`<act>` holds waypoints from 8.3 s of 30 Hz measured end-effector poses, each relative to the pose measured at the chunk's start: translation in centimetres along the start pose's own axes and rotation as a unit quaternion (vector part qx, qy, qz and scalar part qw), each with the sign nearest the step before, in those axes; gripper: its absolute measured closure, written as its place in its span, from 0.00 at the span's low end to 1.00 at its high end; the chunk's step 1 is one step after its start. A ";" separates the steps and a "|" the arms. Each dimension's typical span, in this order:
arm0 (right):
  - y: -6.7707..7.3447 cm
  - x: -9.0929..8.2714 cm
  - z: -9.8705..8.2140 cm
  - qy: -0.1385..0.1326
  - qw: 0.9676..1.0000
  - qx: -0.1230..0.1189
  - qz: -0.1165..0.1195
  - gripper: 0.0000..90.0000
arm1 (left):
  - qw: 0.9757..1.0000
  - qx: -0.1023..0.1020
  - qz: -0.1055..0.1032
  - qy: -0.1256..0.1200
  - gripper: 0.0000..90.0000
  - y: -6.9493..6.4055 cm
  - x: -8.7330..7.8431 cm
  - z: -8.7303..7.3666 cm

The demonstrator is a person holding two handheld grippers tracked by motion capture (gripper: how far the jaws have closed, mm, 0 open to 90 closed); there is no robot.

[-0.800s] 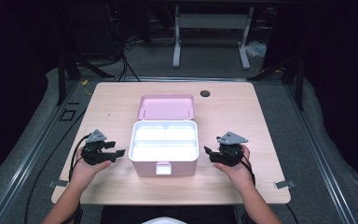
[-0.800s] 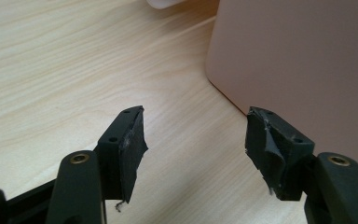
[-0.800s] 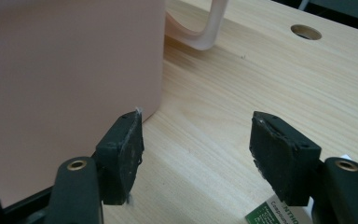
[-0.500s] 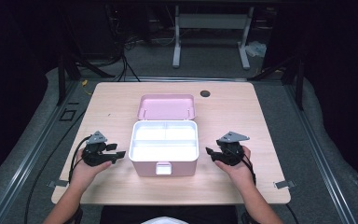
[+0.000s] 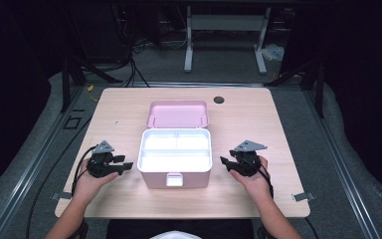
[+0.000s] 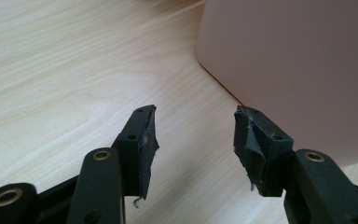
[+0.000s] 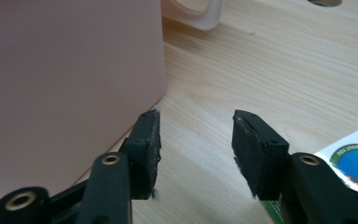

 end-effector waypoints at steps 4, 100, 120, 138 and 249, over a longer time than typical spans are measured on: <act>0.2 -0.2 0.2 0.003 1.000 -0.015 -0.007 0.61 | 1.000 0.010 0.010 0.006 0.57 -0.1 -0.4 0.5; 0.3 -0.6 0.3 0.017 1.000 -0.015 0.009 0.57 | 0.908 0.344 -0.066 0.228 0.86 -12.0 1.9 16.3; 0.3 -0.4 0.2 0.020 1.000 -0.011 0.015 0.57 | 0.873 0.382 -0.060 0.297 0.95 -12.8 4.0 16.7; 0.2 -0.3 0.1 0.022 1.000 -0.013 0.016 0.57 | 0.847 0.415 -0.058 0.329 0.95 -13.8 5.6 16.5; -3.6 -0.5 7.4 0.283 0.942 -0.174 0.039 0.40 | 0.973 -0.026 0.045 0.225 0.46 6.6 -5.0 -2.5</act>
Point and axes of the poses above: each handheld gripper's, and its own axes: x roughly forward along the jaws, z roughly out of its top, y roughly to its left, the point moved 4 cm from there along x, roughly forward along the jaws, and after that the axes turned 1 degree about y, right-handed, at the moved point
